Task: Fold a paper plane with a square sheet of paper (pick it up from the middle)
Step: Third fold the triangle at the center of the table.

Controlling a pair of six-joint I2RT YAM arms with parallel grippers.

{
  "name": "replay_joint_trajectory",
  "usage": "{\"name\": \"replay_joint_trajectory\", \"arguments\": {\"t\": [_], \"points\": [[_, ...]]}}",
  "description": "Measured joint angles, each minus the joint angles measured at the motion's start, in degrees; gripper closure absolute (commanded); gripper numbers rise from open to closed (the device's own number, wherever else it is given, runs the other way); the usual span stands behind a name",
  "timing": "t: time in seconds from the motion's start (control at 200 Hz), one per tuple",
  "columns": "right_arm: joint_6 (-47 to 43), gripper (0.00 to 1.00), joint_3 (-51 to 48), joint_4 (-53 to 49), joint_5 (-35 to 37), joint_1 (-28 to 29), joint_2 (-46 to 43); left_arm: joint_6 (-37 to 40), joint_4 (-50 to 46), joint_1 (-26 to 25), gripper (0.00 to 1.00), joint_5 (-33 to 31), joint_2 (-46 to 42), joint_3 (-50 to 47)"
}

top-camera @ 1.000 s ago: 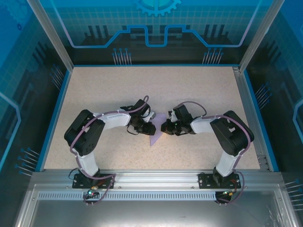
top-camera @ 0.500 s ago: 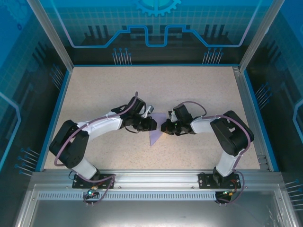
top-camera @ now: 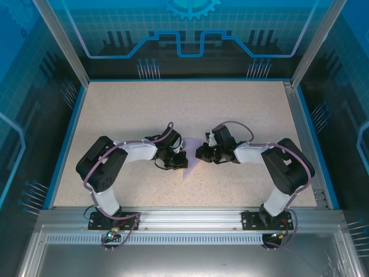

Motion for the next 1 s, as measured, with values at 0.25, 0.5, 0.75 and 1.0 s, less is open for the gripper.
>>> {"name": "replay_joint_trajectory", "arguments": {"t": [0.25,0.5,0.75,1.0], "points": [[0.1,0.92,1.2,0.2,-0.4,3.5,0.1,0.5,0.3,-0.1,0.91,-0.2,0.0,0.0],[0.2,0.93,1.4,0.5,-0.1,3.7,4.4,1.7,0.3,-0.2,0.89,-0.2,0.0,0.0],[0.5,0.94,1.4,0.5,0.3,3.7,5.4,1.8,-0.6,-0.4,0.84,-1.1,-1.5,0.0],[0.9,0.94,1.4,0.5,0.5,3.7,5.4,-2.0,0.4,-0.5,0.84,1.5,-8.0,0.0]]}}
